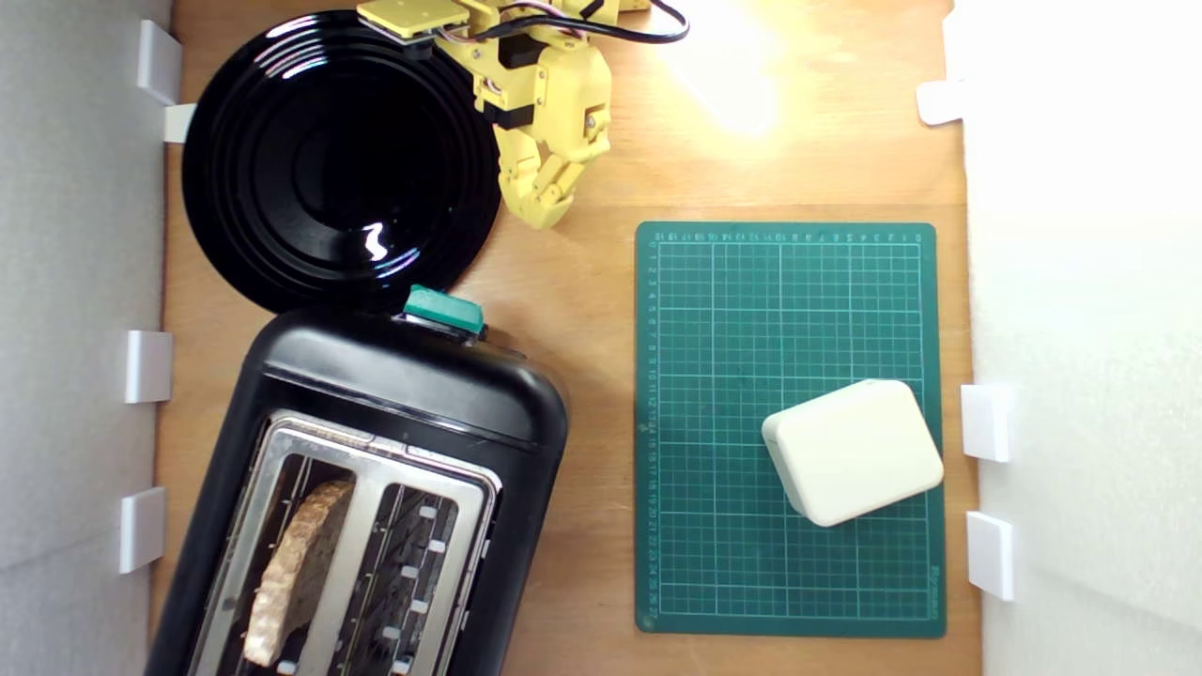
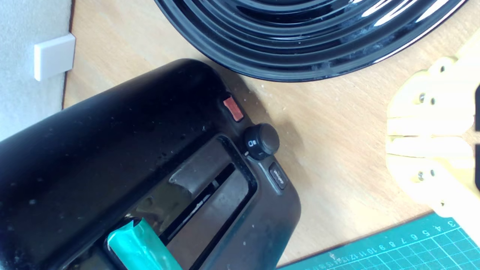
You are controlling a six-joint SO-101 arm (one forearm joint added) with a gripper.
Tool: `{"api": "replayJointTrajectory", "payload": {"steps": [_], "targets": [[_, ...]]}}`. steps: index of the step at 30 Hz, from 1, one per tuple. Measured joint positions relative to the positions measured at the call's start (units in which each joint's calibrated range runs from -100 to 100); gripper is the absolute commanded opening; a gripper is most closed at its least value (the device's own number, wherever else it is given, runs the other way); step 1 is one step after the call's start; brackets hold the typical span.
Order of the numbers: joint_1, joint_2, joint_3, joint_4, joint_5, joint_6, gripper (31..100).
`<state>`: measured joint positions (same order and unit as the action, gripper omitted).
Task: Start toaster
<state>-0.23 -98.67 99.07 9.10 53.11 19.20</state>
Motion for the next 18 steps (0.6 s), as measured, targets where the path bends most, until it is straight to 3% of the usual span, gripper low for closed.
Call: {"api": "replayJointTrajectory", "payload": {"steps": [7,14,18], "targets": [[0.09,0.0,0.0,-0.1,0.0,0.16,31.3],[0.27,0.0,-0.37,-0.19,0.0,5.12,31.3],[2.98,1.42,-1.85,0.0,0.0,7.81,31.3]]}}
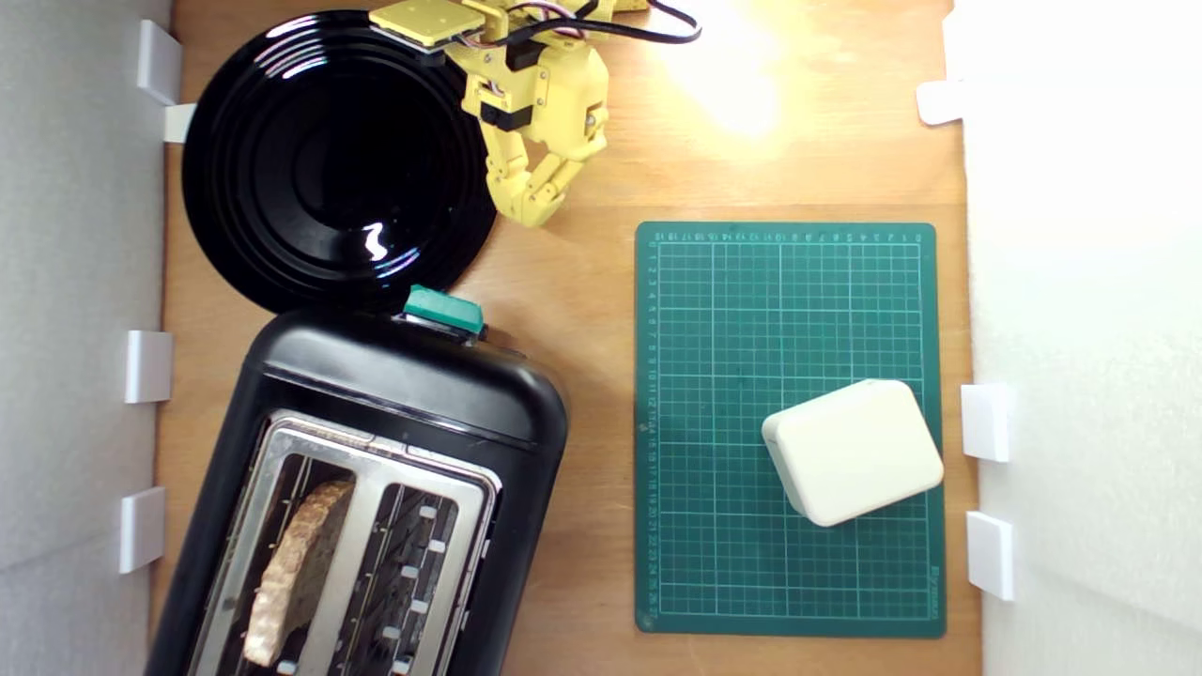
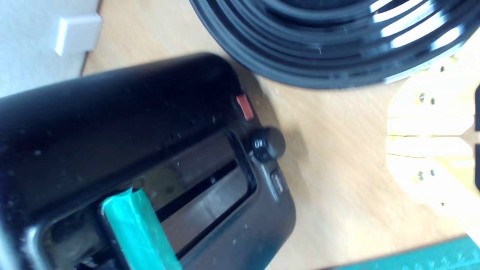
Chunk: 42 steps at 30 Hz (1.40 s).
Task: Start toaster
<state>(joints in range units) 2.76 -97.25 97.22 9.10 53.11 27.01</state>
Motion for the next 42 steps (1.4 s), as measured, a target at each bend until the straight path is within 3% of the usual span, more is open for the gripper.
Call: {"api": "replayJointTrajectory", "payload": {"steps": [6,22,30,42], "targets": [[1.45,8.75,-8.06,0.39,0.0,3.23,31.4],[7.59,38.43,-45.69,0.39,0.0,10.77,31.4],[7.95,47.02,-54.77,8.09,0.0,13.14,31.4],[7.41,55.27,-67.56,8.57,0.0,13.3,31.4]]}}
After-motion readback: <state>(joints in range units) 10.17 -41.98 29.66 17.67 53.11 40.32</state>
